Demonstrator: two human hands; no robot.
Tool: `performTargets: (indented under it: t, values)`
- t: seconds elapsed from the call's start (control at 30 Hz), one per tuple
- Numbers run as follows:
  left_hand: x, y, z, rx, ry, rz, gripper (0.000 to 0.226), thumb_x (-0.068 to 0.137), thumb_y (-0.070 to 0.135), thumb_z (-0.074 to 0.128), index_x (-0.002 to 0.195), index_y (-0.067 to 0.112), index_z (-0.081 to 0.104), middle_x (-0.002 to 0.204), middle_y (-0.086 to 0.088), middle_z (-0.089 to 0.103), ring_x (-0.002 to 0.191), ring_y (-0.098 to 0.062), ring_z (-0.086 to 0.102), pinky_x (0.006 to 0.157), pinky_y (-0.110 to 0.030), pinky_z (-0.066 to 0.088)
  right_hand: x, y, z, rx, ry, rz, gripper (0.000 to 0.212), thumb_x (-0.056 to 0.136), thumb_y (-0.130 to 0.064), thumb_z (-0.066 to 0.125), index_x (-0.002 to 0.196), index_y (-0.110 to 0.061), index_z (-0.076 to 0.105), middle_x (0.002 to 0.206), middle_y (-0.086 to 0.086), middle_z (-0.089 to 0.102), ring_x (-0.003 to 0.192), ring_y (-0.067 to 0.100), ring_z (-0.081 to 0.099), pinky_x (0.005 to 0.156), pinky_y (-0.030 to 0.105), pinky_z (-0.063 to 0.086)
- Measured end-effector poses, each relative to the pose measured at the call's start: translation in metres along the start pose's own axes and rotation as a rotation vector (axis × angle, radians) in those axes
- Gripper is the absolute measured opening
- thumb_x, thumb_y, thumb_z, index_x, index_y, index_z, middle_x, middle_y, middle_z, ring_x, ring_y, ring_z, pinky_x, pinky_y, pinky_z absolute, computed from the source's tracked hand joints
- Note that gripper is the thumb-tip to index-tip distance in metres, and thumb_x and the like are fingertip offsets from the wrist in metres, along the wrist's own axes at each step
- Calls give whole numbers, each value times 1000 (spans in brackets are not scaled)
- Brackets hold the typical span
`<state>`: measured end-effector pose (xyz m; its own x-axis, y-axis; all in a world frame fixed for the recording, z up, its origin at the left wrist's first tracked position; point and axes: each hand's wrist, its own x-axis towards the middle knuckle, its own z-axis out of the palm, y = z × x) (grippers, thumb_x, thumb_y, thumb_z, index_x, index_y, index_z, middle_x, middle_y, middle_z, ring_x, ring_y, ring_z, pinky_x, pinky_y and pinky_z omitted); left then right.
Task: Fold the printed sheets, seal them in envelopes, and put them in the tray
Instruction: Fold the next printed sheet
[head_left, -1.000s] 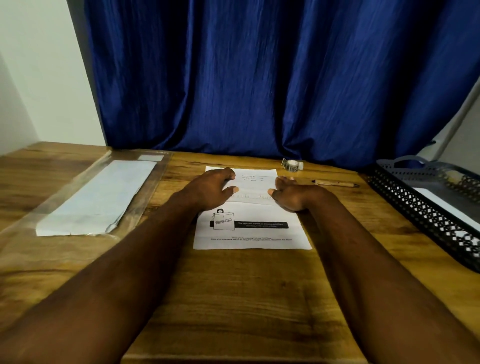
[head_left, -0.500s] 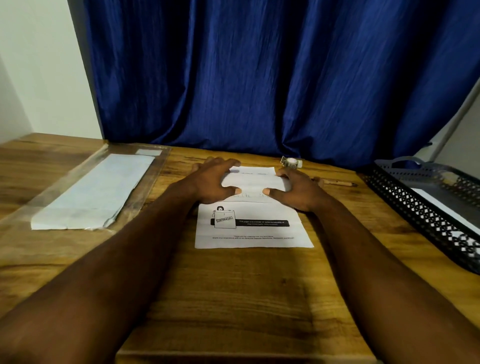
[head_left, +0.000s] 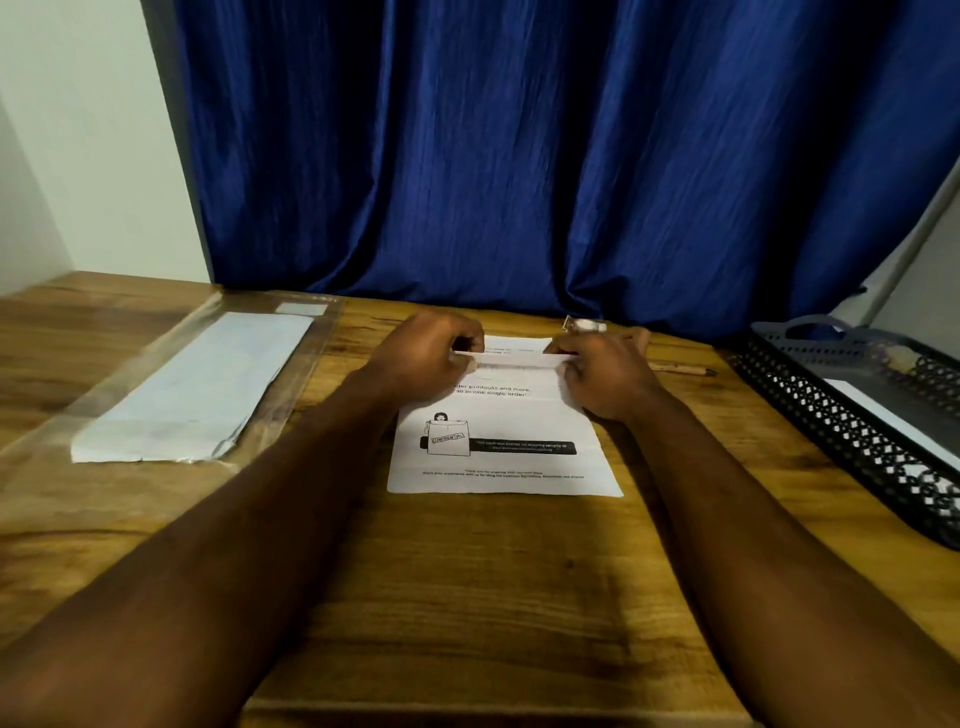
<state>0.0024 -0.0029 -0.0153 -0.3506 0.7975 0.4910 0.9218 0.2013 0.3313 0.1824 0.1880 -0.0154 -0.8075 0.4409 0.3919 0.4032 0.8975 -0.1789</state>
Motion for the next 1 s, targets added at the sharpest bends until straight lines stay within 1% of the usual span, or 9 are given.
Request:
performTargets:
  t: [0.1,0.17,0.23,0.33,0.4,0.53,0.7,0.87,1.0]
  values:
    - [-6,-5,8,3,-106,-60,16,90,15,72,91,31,73,92,14,72,89,-8,66,82,-44,61,-2,-4,-2,-44,-183,51,39,94,-22,60,126,-39,71,131,-14,70,133,17,54,119,54,14]
    - [-7,-8,9,-21,-136,-77,3,89,31,74,91,32,72,93,14,72,88,-7,65,82,-42,61,-1,-10,-6,-55,-230,80,30,98,-35,54,121,-38,74,135,-12,68,137,19,52,122,58,11]
    - [-8,-9,10,-36,-150,-97,20,87,50,71,93,30,70,93,11,73,84,-10,67,78,-40,60,-1,-18,-9,-81,-245,77,34,104,-45,43,113,-35,74,136,-5,66,139,24,52,122,62,9]
    - [-11,-4,14,-69,-123,-95,18,95,43,68,90,25,67,90,7,71,79,-12,66,70,-40,59,-6,-35,-1,-50,-241,46,49,112,-45,33,154,-27,50,168,-2,41,156,23,33,126,62,-1]
    - [-11,-3,20,-60,-93,-79,12,98,32,66,91,22,63,93,4,68,84,-15,59,74,-41,56,-5,-46,11,28,-290,4,55,114,-46,29,165,-24,33,176,-2,24,162,20,19,128,62,-7]
    - [-10,-4,25,1,-96,-139,4,98,25,59,102,23,60,105,0,68,99,-24,59,89,-48,53,5,-65,30,82,-392,-15,58,116,-45,23,170,-26,20,179,-5,9,165,14,4,128,62,-12]
    - [-5,-2,27,91,-124,-197,37,102,26,51,134,19,69,140,-4,67,130,-26,59,109,-42,49,11,-68,36,73,-422,-40,57,116,-39,24,171,-26,16,179,-6,7,165,12,2,131,53,-5]
    - [1,-2,33,200,-130,-356,45,101,40,44,140,30,63,148,1,60,134,-26,54,110,-42,47,15,-44,34,55,-429,117,59,116,-42,21,171,-26,10,179,-7,-1,165,16,-3,131,56,-6]
    - [5,-2,35,177,-88,-468,46,98,30,46,141,30,64,148,-1,60,134,-28,56,108,-38,46,19,-13,33,-17,-409,276,60,115,-40,24,170,-18,14,180,0,4,165,25,4,130,61,1]
